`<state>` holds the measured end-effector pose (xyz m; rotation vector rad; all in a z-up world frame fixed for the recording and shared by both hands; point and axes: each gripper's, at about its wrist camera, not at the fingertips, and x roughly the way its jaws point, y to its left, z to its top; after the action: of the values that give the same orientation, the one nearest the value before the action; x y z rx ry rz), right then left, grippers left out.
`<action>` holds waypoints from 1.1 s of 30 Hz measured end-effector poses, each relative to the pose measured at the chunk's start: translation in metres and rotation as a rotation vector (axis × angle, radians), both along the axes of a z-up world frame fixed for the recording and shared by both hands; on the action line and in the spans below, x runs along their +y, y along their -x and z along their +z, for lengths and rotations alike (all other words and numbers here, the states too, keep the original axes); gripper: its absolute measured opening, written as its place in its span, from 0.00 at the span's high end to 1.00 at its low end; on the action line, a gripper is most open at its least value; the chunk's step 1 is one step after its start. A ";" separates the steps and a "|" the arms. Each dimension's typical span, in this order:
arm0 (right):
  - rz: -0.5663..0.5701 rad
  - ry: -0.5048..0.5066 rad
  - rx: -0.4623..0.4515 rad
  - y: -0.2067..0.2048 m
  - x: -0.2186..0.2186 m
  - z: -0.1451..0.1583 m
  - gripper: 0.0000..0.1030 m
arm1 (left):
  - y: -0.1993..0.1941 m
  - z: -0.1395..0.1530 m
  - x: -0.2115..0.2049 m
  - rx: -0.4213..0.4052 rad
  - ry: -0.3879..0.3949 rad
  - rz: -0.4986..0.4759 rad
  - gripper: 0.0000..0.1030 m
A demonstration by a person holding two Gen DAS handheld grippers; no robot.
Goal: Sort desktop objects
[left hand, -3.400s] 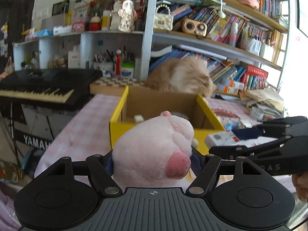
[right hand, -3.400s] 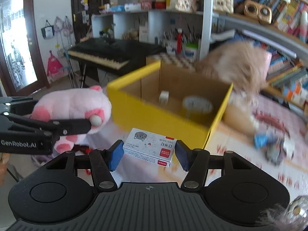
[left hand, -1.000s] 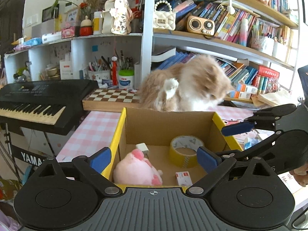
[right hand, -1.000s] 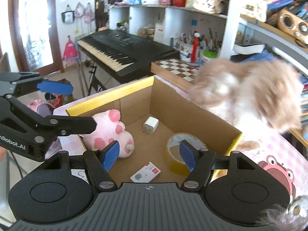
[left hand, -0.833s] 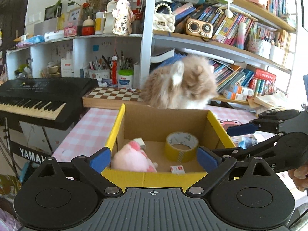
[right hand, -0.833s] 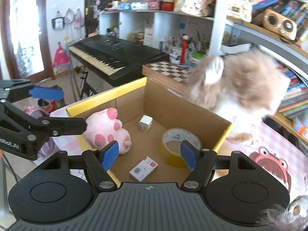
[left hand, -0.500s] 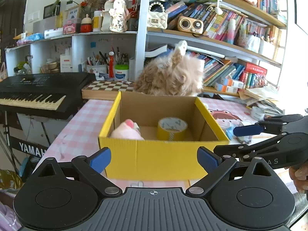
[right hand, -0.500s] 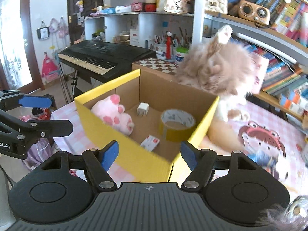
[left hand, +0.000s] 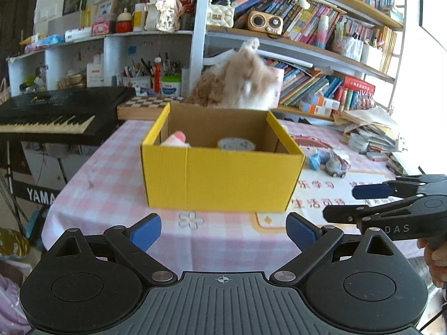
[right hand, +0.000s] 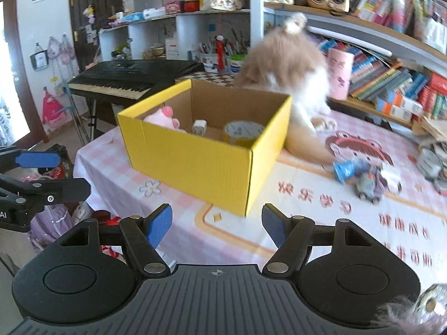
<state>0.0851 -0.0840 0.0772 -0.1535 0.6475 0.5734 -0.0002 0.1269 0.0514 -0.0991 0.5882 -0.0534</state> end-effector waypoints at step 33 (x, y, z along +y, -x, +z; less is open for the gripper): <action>-0.260 0.064 0.080 0.076 -0.036 -0.040 0.34 | 0.027 -0.042 -0.031 0.124 0.014 -0.094 0.05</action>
<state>0.0096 -0.1204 0.0370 -0.1044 0.7506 0.3097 -0.0270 0.0954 0.0094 -0.0889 0.7166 -0.1432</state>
